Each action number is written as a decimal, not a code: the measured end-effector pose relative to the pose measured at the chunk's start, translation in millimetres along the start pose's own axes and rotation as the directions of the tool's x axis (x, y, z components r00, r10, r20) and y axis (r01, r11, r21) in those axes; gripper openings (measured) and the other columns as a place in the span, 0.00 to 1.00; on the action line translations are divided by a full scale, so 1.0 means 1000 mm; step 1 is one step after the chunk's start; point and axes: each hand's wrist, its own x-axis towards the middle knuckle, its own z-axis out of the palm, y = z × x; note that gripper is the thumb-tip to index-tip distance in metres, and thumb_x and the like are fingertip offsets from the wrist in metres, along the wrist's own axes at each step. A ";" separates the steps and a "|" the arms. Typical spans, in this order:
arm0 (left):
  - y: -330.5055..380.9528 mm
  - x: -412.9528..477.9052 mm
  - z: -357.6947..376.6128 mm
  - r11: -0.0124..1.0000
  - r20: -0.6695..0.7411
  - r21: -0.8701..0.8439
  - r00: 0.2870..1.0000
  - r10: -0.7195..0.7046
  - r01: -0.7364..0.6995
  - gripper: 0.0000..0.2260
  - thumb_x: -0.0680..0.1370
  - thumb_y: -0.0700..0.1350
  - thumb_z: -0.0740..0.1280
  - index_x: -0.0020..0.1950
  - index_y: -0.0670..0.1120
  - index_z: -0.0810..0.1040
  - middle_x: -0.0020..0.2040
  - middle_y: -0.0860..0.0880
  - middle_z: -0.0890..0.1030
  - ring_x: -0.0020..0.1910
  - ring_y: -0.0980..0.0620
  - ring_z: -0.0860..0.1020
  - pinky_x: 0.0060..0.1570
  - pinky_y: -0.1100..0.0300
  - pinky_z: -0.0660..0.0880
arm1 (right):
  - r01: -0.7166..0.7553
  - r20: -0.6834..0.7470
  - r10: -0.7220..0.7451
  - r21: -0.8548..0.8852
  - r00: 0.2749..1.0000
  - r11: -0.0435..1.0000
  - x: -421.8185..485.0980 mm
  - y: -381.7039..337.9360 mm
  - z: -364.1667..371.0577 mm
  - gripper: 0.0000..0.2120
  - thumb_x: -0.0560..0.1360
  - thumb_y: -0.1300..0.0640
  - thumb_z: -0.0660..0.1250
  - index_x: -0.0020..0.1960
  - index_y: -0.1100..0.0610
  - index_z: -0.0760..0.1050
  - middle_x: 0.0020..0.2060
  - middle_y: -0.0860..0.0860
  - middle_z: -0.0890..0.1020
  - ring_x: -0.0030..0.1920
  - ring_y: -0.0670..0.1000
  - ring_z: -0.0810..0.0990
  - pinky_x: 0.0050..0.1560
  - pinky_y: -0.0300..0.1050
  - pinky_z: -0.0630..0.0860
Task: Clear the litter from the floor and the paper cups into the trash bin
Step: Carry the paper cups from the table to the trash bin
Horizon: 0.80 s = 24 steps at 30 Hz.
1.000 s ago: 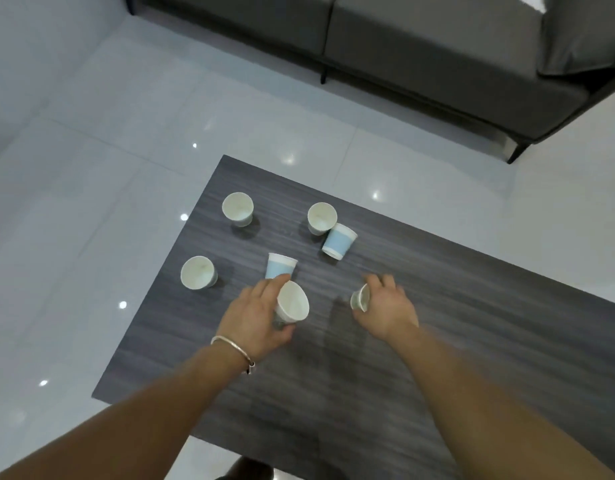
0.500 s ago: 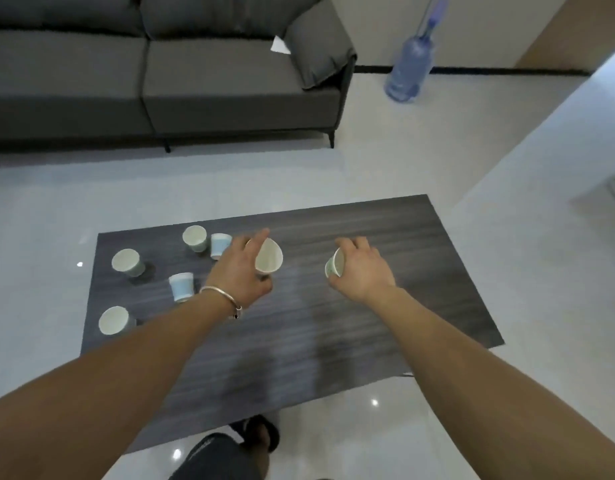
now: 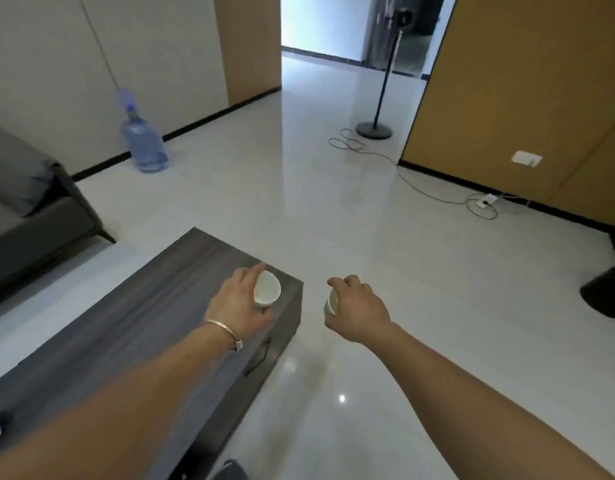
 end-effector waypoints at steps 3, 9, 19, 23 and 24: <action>0.062 0.035 0.028 0.992 0.085 0.004 0.988 0.126 -0.126 0.36 0.67 0.53 0.69 0.74 0.54 0.60 0.65 0.51 0.68 0.62 0.47 0.71 0.54 0.51 0.74 | -0.150 -0.056 0.153 0.057 0.987 0.987 -0.014 0.070 -0.019 0.33 0.72 0.47 0.67 0.74 0.48 0.59 0.67 0.52 0.67 0.63 0.57 0.70 0.55 0.51 0.74; 0.159 0.114 0.100 0.945 0.187 -0.058 0.926 0.328 -0.323 0.37 0.67 0.51 0.71 0.73 0.53 0.61 0.66 0.49 0.68 0.59 0.46 0.73 0.55 0.54 0.74 | -0.374 -0.105 0.384 0.105 0.917 0.922 -0.017 0.188 -0.044 0.33 0.72 0.47 0.67 0.74 0.48 0.60 0.67 0.52 0.67 0.63 0.57 0.70 0.54 0.50 0.73; 0.346 0.246 0.203 0.769 0.301 -0.168 0.711 0.636 -0.617 0.36 0.67 0.50 0.72 0.72 0.52 0.61 0.65 0.50 0.68 0.55 0.46 0.75 0.49 0.56 0.76 | -0.682 -0.099 0.708 0.205 0.700 0.702 -0.006 0.354 -0.096 0.34 0.72 0.46 0.67 0.75 0.46 0.58 0.68 0.51 0.66 0.64 0.55 0.70 0.56 0.48 0.73; 0.421 0.264 0.247 0.701 0.349 -0.221 0.617 0.706 -0.678 0.37 0.68 0.51 0.71 0.74 0.53 0.58 0.65 0.50 0.68 0.55 0.47 0.75 0.50 0.57 0.75 | -0.758 -0.066 0.786 0.227 0.614 0.611 -0.024 0.419 -0.106 0.34 0.72 0.46 0.66 0.75 0.46 0.57 0.68 0.50 0.66 0.64 0.55 0.69 0.56 0.47 0.73; 0.441 0.268 0.259 0.686 0.361 -0.236 0.593 0.720 -0.689 0.37 0.68 0.51 0.70 0.74 0.54 0.58 0.64 0.51 0.68 0.55 0.48 0.74 0.50 0.57 0.76 | -0.776 -0.061 0.806 0.234 0.589 0.585 -0.028 0.438 -0.109 0.35 0.72 0.46 0.66 0.75 0.46 0.57 0.68 0.50 0.65 0.64 0.55 0.69 0.56 0.47 0.73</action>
